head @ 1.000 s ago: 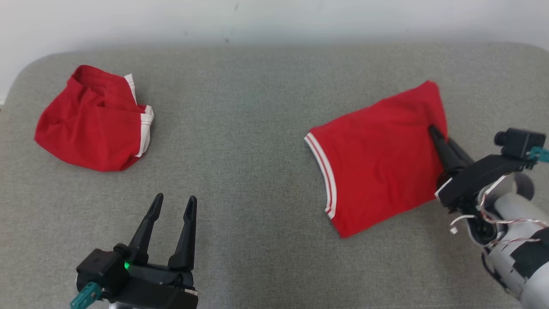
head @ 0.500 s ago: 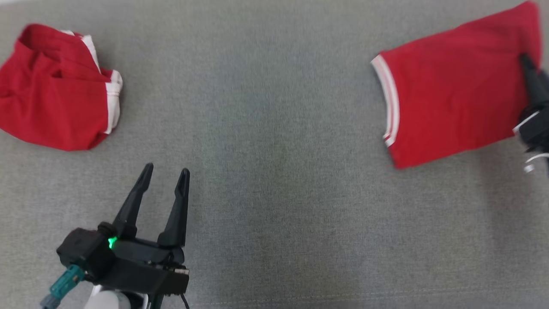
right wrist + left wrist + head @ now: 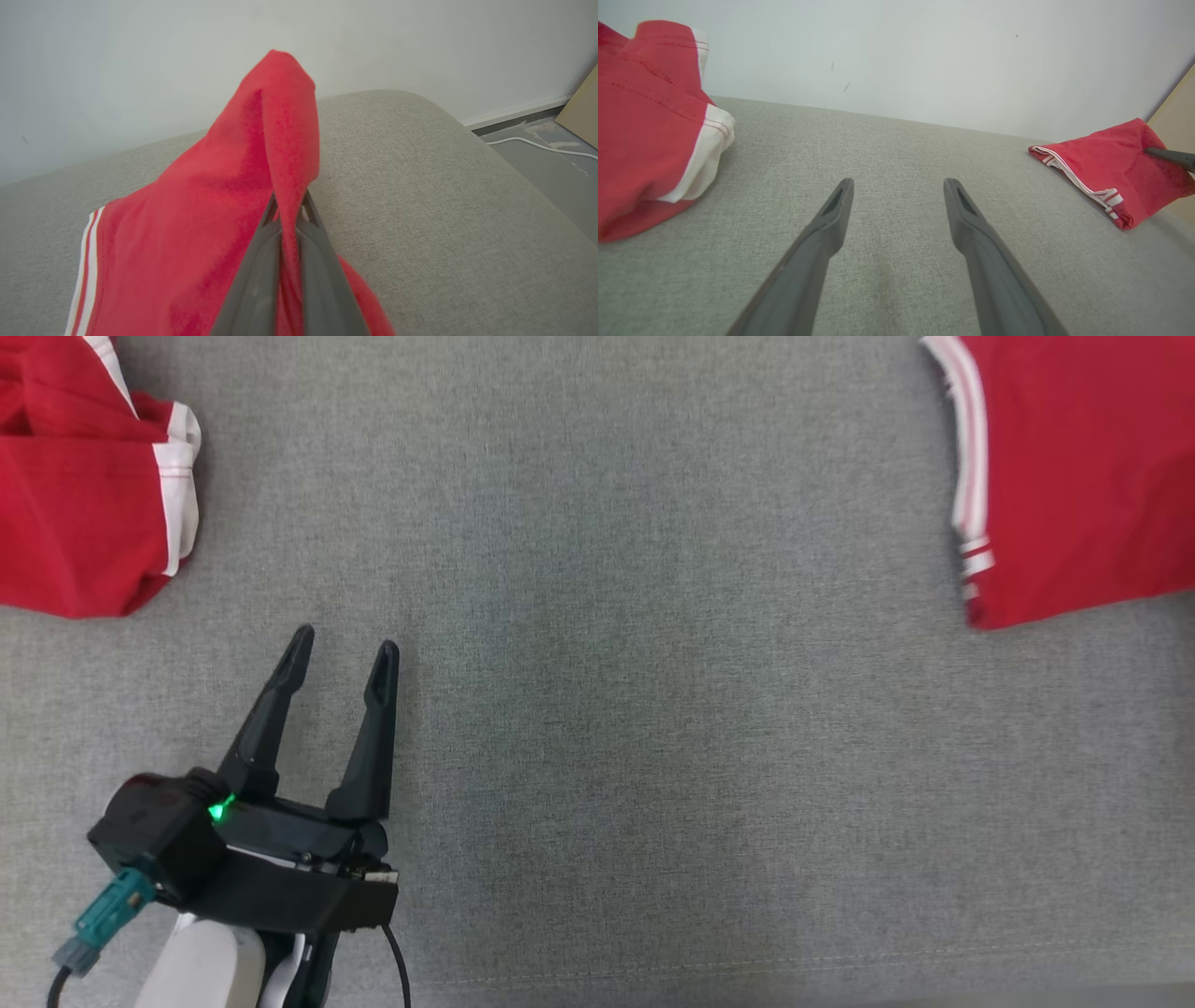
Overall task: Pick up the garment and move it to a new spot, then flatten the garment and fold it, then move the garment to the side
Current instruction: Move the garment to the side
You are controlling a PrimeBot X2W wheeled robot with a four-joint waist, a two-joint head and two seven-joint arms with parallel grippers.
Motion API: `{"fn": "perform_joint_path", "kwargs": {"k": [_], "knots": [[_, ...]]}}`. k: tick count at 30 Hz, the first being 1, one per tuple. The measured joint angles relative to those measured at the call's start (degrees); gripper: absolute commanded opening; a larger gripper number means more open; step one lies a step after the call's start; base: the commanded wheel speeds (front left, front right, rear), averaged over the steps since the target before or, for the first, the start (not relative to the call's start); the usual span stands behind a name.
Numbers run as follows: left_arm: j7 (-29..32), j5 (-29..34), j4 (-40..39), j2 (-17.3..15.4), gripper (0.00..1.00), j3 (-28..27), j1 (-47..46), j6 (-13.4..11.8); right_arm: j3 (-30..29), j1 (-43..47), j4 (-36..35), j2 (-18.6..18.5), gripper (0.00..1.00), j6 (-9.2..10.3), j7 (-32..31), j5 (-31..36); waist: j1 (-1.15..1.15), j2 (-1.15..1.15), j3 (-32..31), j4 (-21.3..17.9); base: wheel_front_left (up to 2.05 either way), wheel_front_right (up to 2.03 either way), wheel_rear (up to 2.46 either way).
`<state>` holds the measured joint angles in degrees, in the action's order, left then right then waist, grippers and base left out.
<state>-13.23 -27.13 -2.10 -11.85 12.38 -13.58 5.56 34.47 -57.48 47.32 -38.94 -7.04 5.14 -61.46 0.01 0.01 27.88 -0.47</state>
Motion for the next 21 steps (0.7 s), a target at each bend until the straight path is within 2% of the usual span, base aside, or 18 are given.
{"fn": "perform_joint_path", "kwargs": {"k": [5, 12, 19, 20, 21], "knots": [[-0.1, 0.0, -0.1, -0.1, 1.00, -0.5, -0.5, 0.0, -0.2, -0.8, 1.7, -0.3, 0.00, 0.57, 0.3, 0.6, 0.01, 0.00, 1.5, 0.4, 0.00, 0.00, 0.00], [-0.3, 0.1, -1.2, -0.2, 1.00, -0.3, -1.7, 0.1, 0.5, -2.3, 4.3, -1.7, 0.00, 3.28, 1.0, 3.3, -0.01, 0.00, 2.2, 0.9, 0.00, 0.00, 0.00], [-0.4, 0.1, -1.2, -0.2, 1.00, -0.3, -1.8, 0.4, 1.4, -3.3, 6.8, -1.2, 0.00, 5.17, 2.1, 4.7, -0.01, 0.00, 2.7, 1.6, 0.00, 0.00, 0.00], [-0.5, 0.1, -1.0, -0.2, 1.00, -0.2, -1.9, 0.5, 1.4, -3.3, 7.2, -1.2, 0.30, 5.48, 2.4, 4.8, -0.01, 0.00, 2.7, 1.7, 0.00, 0.00, 0.00], [-0.5, 0.1, -0.8, -0.2, 1.00, -0.2, -1.9, 0.5, 1.5, -3.3, 7.5, -1.1, 0.98, 5.54, 2.7, 5.0, 0.00, 0.00, 2.5, 1.8, 0.00, 0.00, 0.00]]}}
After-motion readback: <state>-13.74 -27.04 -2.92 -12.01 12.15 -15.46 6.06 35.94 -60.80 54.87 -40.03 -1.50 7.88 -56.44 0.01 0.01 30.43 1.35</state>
